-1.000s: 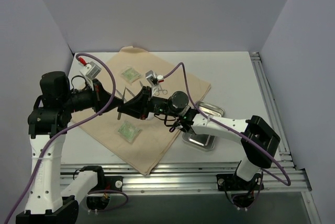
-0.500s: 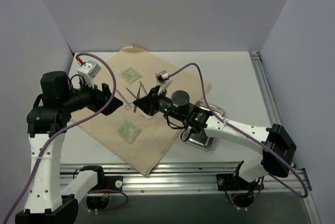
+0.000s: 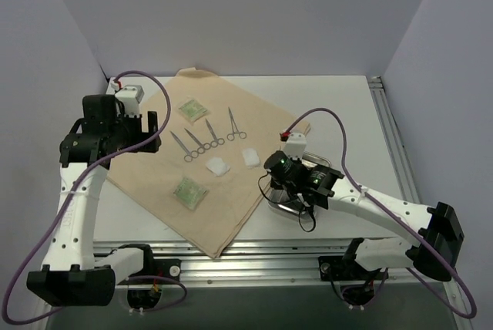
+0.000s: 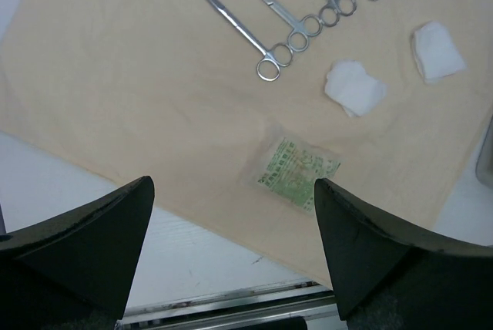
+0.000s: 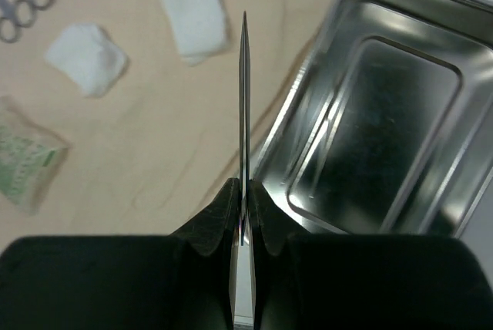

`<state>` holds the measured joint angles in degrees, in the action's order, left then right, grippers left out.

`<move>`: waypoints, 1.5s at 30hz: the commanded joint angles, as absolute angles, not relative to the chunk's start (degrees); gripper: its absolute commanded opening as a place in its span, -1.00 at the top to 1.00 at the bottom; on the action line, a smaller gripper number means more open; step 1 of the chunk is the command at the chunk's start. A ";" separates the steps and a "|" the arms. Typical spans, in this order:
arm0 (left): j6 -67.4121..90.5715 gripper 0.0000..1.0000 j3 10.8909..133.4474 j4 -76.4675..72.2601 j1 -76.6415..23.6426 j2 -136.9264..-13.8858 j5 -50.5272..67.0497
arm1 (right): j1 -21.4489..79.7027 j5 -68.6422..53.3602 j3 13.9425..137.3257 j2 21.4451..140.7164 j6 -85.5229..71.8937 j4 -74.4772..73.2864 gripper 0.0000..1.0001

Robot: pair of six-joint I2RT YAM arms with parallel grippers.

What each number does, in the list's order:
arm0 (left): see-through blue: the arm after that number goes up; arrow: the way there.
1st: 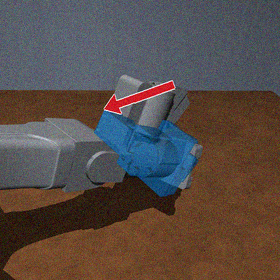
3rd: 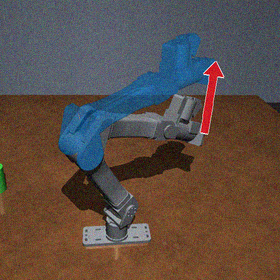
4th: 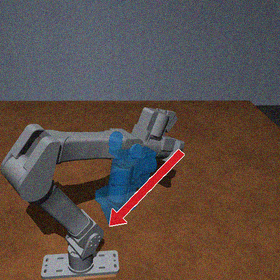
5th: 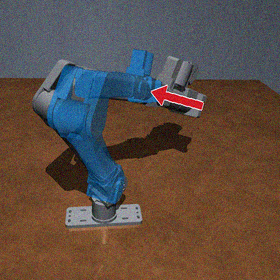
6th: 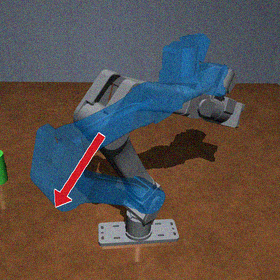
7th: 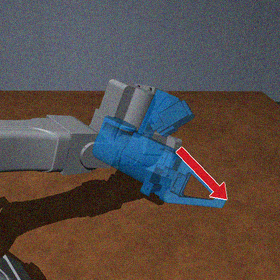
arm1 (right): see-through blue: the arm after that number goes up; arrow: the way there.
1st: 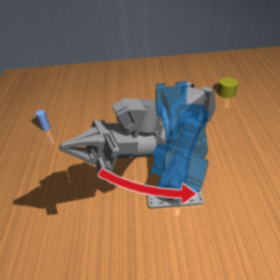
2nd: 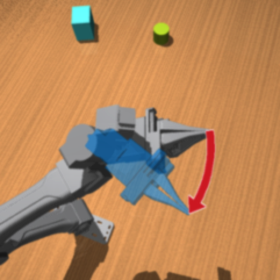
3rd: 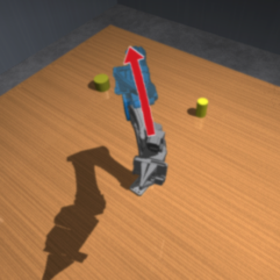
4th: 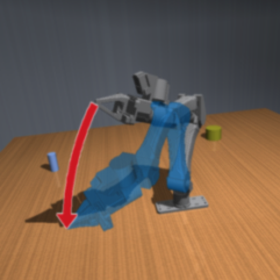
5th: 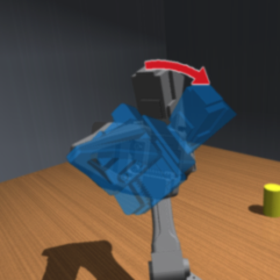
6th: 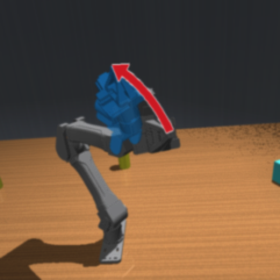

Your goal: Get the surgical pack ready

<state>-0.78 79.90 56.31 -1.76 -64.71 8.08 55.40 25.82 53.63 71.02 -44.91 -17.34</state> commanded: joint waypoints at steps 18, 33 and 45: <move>-4.83 -0.88 72.16 45.80 -1.41 -70.23 0.97 | 41.14 12.74 42.19 77.51 -47.64 -17.58 1.00; -4.66 -0.88 71.81 45.62 -1.23 -69.43 1.93 | 36.65 10.81 38.24 81.29 -48.69 -10.38 1.00; -4.92 -0.88 72.16 46.14 -1.14 -69.17 1.41 | 34.37 10.28 37.27 83.23 -48.69 -7.38 0.95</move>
<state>-4.36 71.59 48.14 -1.65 -70.35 1.63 34.85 9.41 37.28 81.67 -48.60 -6.15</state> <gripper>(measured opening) 0.941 0.024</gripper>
